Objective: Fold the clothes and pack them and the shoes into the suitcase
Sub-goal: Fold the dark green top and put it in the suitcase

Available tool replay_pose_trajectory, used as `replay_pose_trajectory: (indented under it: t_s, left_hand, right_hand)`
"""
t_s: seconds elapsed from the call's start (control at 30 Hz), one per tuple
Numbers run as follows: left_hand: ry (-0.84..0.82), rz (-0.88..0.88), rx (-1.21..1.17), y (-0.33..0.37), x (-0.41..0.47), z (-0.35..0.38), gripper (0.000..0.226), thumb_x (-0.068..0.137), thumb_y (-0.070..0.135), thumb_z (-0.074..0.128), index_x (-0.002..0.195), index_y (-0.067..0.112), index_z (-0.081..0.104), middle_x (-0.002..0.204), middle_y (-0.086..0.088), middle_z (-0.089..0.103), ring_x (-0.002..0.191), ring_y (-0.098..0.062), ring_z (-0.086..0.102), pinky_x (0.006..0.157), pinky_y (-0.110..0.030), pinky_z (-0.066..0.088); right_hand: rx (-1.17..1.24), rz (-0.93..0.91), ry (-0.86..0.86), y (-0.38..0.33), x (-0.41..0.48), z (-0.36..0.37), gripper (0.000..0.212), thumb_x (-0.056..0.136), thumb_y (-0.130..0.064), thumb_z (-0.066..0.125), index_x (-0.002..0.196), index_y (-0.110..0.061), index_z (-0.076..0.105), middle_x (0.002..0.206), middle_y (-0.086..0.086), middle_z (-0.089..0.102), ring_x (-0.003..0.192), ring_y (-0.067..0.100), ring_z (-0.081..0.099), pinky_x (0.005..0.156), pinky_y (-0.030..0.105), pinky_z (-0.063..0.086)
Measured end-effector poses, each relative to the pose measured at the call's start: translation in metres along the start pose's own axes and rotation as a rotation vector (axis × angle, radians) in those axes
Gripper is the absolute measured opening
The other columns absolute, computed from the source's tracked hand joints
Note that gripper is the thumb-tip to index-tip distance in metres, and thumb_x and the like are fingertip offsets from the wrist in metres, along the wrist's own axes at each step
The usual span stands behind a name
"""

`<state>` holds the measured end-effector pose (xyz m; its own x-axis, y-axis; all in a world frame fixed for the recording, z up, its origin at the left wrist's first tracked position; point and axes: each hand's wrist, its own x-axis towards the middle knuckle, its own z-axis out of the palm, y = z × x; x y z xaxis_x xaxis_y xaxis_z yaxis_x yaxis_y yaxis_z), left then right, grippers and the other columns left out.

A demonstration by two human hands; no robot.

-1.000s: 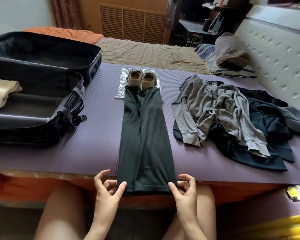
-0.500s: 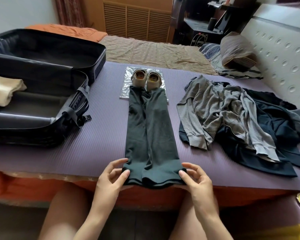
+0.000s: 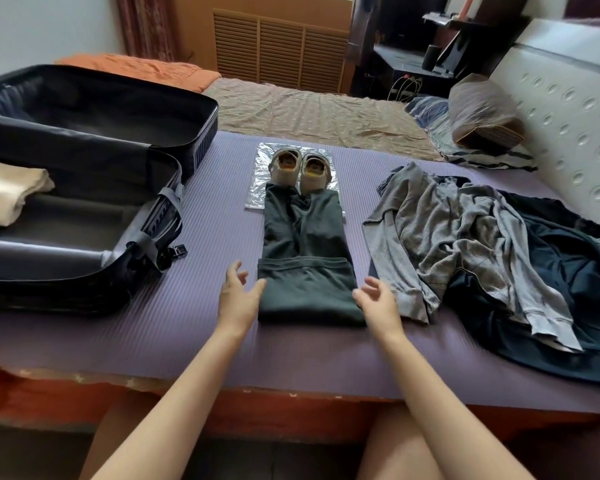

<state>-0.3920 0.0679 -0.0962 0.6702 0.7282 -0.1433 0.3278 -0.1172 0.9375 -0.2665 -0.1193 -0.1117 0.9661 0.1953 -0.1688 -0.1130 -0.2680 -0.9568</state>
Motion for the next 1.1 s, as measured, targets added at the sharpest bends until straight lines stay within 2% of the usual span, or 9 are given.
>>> replay_pose_trajectory:
  t_s: [0.1, 0.2, 0.37, 0.47, 0.57, 0.7, 0.87, 0.97, 1.1]
  left_hand:
    - [0.005, 0.042, 0.067, -0.018, -0.004, 0.002, 0.061, 0.085, 0.017, 0.067, 0.137, 0.006, 0.038, 0.120, -0.010, 0.058, 0.113, -0.026, 0.055, 0.094, -0.031, 0.041]
    - [0.008, 0.038, 0.068, -0.017, -0.006, 0.004, 0.063, 0.082, 0.023, 0.071, 0.135, 0.010, 0.040, 0.101, -0.002, 0.062, 0.094, -0.017, 0.059, 0.083, -0.026, 0.042]
    - [0.040, 0.016, 0.055, -0.009, -0.004, 0.012, 0.061, 0.083, 0.020, 0.070, 0.134, 0.009, 0.039, 0.099, -0.003, 0.061, 0.096, -0.020, 0.060, 0.076, -0.023, 0.037]
    - [0.048, 0.017, 0.101, -0.005, -0.002, 0.015, 0.058, 0.084, 0.019, 0.068, 0.134, 0.008, 0.039, 0.111, -0.006, 0.060, 0.095, -0.016, 0.054, 0.076, -0.022, 0.034]
    - [0.068, 0.034, 0.091, -0.007, -0.004, 0.018, 0.048, 0.085, 0.012, 0.067, 0.128, 0.008, 0.045, 0.106, -0.006, 0.063, 0.097, -0.020, 0.058, 0.072, -0.020, 0.034]
    - [0.119, 0.120, 0.030, -0.014, -0.009, 0.015, 0.043, 0.086, 0.007, 0.064, 0.126, 0.012, 0.048, 0.095, 0.002, 0.060, 0.079, -0.016, 0.061, 0.062, -0.019, 0.039]
    - [0.149, 0.195, 0.075, -0.026, -0.018, 0.014, 0.040, 0.087, 0.006, 0.063, 0.124, 0.014, 0.049, 0.095, 0.003, 0.061, 0.069, -0.012, 0.058, 0.058, -0.012, 0.039]
    - [0.154, 0.165, 0.086, -0.032, -0.022, 0.009, 0.039, 0.087, 0.006, 0.062, 0.124, 0.012, 0.051, 0.093, 0.003, 0.061, 0.073, -0.018, 0.057, 0.063, -0.020, 0.038]
    - [0.138, 0.218, 0.133, -0.044, -0.041, -0.006, 0.041, 0.086, 0.005, 0.063, 0.124, 0.016, 0.051, 0.091, 0.009, 0.059, 0.074, -0.016, 0.060, 0.069, -0.023, 0.042]
  right_hand:
    - [-0.132, -0.116, 0.116, 0.020, -0.011, -0.005, 0.034, 0.085, -0.005, 0.066, 0.118, -0.004, 0.057, 0.109, 0.010, 0.060, 0.095, 0.019, 0.057, 0.082, 0.022, 0.042]
    - [-0.173, -0.150, 0.112, 0.017, -0.014, -0.005, 0.032, 0.083, -0.010, 0.071, 0.113, -0.009, 0.059, 0.085, 0.005, 0.062, 0.079, 0.015, 0.058, 0.073, 0.017, 0.041]
    - [-0.249, -0.159, 0.152, 0.009, -0.008, 0.000, 0.041, 0.081, -0.006, 0.069, 0.120, -0.007, 0.054, 0.076, 0.001, 0.058, 0.065, 0.007, 0.052, 0.062, 0.010, 0.037]
    - [-0.282, -0.142, 0.160, 0.006, -0.005, 0.003, 0.047, 0.080, -0.008, 0.070, 0.123, -0.008, 0.051, 0.080, 0.003, 0.060, 0.073, 0.017, 0.056, 0.070, 0.024, 0.038]
    - [-0.290, -0.138, 0.163, 0.006, -0.004, 0.006, 0.042, 0.079, -0.004, 0.070, 0.118, -0.006, 0.054, 0.071, 0.000, 0.057, 0.072, 0.018, 0.056, 0.076, 0.029, 0.044]
    - [-0.230, -0.208, 0.234, 0.013, -0.018, 0.000, 0.031, 0.082, 0.001, 0.066, 0.110, -0.011, 0.059, 0.068, -0.003, 0.055, 0.062, 0.008, 0.051, 0.062, 0.007, 0.040]
    - [-0.217, -0.253, 0.220, 0.026, -0.034, -0.008, 0.031, 0.080, 0.004, 0.067, 0.106, -0.011, 0.061, 0.069, -0.001, 0.054, 0.061, 0.010, 0.051, 0.061, 0.009, 0.040]
    - [-0.195, -0.226, 0.195, 0.024, -0.038, -0.009, 0.027, 0.080, 0.003, 0.069, 0.099, -0.014, 0.062, 0.068, -0.001, 0.055, 0.059, 0.007, 0.050, 0.059, 0.009, 0.039]
    - [-0.209, -0.237, 0.124, 0.032, -0.065, -0.012, 0.026, 0.079, 0.001, 0.070, 0.095, -0.018, 0.062, 0.068, 0.000, 0.059, 0.067, 0.006, 0.056, 0.059, 0.009, 0.041]
